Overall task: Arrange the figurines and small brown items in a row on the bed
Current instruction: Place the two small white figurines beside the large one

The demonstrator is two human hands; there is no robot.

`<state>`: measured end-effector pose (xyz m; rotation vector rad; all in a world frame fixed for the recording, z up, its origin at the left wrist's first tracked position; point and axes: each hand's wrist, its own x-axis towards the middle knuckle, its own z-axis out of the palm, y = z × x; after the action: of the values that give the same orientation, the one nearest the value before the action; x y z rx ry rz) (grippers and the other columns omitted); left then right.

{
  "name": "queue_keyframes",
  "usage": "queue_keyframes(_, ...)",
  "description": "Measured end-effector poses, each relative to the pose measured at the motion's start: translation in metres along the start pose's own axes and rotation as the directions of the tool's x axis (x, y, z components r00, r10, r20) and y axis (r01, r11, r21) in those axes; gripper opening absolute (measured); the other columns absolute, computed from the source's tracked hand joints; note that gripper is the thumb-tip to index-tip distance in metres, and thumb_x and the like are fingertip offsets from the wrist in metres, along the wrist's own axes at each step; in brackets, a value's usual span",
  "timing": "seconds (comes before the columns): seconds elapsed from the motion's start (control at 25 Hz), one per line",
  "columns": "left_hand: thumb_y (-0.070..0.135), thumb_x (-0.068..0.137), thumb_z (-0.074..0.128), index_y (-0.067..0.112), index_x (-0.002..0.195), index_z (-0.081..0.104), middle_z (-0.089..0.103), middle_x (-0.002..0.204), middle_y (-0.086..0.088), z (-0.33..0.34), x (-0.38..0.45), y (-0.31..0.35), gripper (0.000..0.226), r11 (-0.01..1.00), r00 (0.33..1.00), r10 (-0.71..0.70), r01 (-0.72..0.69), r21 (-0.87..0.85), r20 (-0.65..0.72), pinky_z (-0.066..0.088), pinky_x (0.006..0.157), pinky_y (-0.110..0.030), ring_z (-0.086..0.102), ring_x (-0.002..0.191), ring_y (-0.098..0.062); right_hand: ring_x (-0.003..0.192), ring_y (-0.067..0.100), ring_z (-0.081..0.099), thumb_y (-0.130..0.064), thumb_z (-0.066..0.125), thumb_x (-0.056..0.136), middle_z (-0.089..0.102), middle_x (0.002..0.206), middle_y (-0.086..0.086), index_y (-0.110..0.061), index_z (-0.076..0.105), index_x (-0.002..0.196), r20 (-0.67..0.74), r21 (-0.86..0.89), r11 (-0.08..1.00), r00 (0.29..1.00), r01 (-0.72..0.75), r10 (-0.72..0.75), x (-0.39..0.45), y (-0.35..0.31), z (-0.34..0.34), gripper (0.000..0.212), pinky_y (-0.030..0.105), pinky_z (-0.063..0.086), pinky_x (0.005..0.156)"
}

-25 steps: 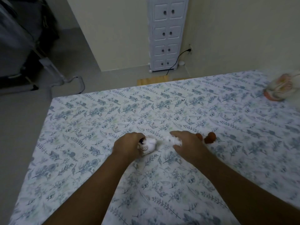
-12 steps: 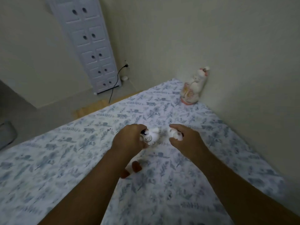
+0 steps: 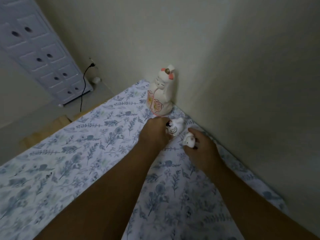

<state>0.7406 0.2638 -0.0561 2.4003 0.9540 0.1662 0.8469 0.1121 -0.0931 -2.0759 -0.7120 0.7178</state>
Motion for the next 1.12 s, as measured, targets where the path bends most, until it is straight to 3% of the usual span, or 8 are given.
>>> queue_keyframes(0.16, 0.019, 0.071, 0.084, 0.013, 0.11, 0.072, 0.074, 0.106, -0.01, 0.019, 0.016, 0.007, 0.041, 0.999, 0.997, 0.017, -0.02, -0.041, -0.079, 0.055, 0.078, -0.033, 0.068, 0.097, -0.03, 0.119, 0.024, 0.06, -0.025, 0.081, 0.079, 0.064, 0.13, 0.007, -0.017, 0.056, 0.137, -0.146, -0.084, 0.994, 0.986, 0.072, -0.084, 0.01, 0.018, 0.009, 0.064, 0.033, 0.052, 0.094)
queue_keyframes(0.32, 0.021, 0.071, 0.086, 0.014, 0.127, 0.066, 0.071, 0.118, -0.006, 0.021, 0.006, 0.0, 0.06, 0.978, 0.985, -0.056, 0.021, -0.209, -0.162, 0.049, 0.087, -0.024, 0.065, 0.105, -0.019, 0.12, 0.024, 0.056, -0.026, 0.088, 0.07, 0.06, 0.131, 0.011, -0.011, 0.064, 0.126, -0.224, -0.15, 0.97, 0.949, 0.191, -0.222, 0.016, 0.028, 0.011, 0.063, 0.032, 0.053, 0.094)
queue_keyframes(0.48, 0.026, 0.068, 0.089, 0.028, 0.116, 0.073, 0.077, 0.104, 0.008, 0.023, -0.002, -0.007, 0.051, 0.946, 0.98, -0.141, 0.092, -0.312, -0.138, 0.043, 0.075, 0.001, 0.061, 0.084, 0.005, 0.117, 0.01, 0.056, -0.02, 0.088, 0.072, 0.064, 0.131, 0.01, -0.007, 0.062, 0.129, -0.167, -0.093, 0.967, 0.953, 0.238, -0.251, 0.02, 0.03, 0.01, 0.065, 0.001, 0.039, 0.093)
queue_keyframes(0.56, 0.024, 0.067, 0.089, 0.029, 0.115, 0.074, 0.078, 0.101, 0.009, 0.024, -0.002, -0.005, 0.05, 0.935, 0.976, -0.168, 0.112, -0.337, -0.141, 0.041, 0.071, 0.004, 0.063, 0.082, 0.004, 0.115, 0.015, 0.061, -0.022, 0.09, 0.07, 0.068, 0.126, 0.009, -0.007, 0.065, 0.126, -0.185, -0.086, 0.969, 0.952, 0.233, -0.245, 0.021, 0.032, 0.011, 0.064, 0.01, 0.047, 0.094)
queue_keyframes(0.68, 0.024, 0.068, 0.09, 0.026, 0.114, 0.075, 0.078, 0.099, 0.008, 0.025, -0.003, -0.004, 0.049, 0.926, 0.971, -0.199, 0.141, -0.349, -0.135, 0.043, 0.071, 0.003, 0.066, 0.083, -0.001, 0.112, 0.022, 0.065, -0.024, 0.092, 0.066, 0.07, 0.121, 0.011, -0.004, 0.069, 0.12, -0.242, -0.106, 0.961, 0.931, 0.254, -0.273, 0.021, 0.034, 0.013, 0.062, 0.031, 0.056, 0.093)
queue_keyframes(0.84, 0.02, 0.069, 0.09, 0.023, 0.115, 0.075, 0.078, 0.1, 0.004, 0.023, -0.004, 0.0, 0.048, 0.911, 0.968, -0.219, 0.16, -0.38, -0.119, 0.054, 0.082, -0.016, 0.07, 0.086, -0.008, 0.102, 0.016, 0.064, -0.019, 0.093, 0.064, 0.072, 0.113, 0.01, -0.003, 0.07, 0.114, -0.274, -0.064, 0.975, 0.935, 0.214, -0.224, 0.014, 0.03, 0.014, 0.058, 0.019, 0.052, 0.084)
queue_keyframes(0.92, 0.02, 0.069, 0.09, 0.022, 0.115, 0.075, 0.079, 0.101, 0.001, 0.022, -0.004, 0.002, 0.048, 0.901, 0.964, -0.236, 0.171, -0.398, -0.12, 0.057, 0.087, -0.027, 0.071, 0.09, -0.012, 0.099, 0.017, 0.065, -0.018, 0.093, 0.064, 0.072, 0.109, 0.01, -0.005, 0.07, 0.113, -0.278, -0.015, 0.982, 0.943, 0.186, -0.183, 0.011, 0.03, 0.015, 0.056, 0.024, 0.055, 0.083)
queue_keyframes(1.12, 0.021, 0.069, 0.09, 0.023, 0.115, 0.074, 0.079, 0.102, 0.002, 0.027, -0.006, 0.0, 0.049, 0.895, 0.957, -0.258, 0.185, -0.406, -0.132, 0.057, 0.088, -0.03, 0.072, 0.092, -0.014, 0.098, 0.017, 0.065, -0.023, 0.093, 0.064, 0.07, 0.112, 0.009, -0.011, 0.069, 0.115, -0.287, -0.006, 0.991, 0.949, 0.135, -0.131, 0.0, 0.033, 0.018, 0.057, 0.028, 0.057, 0.082)
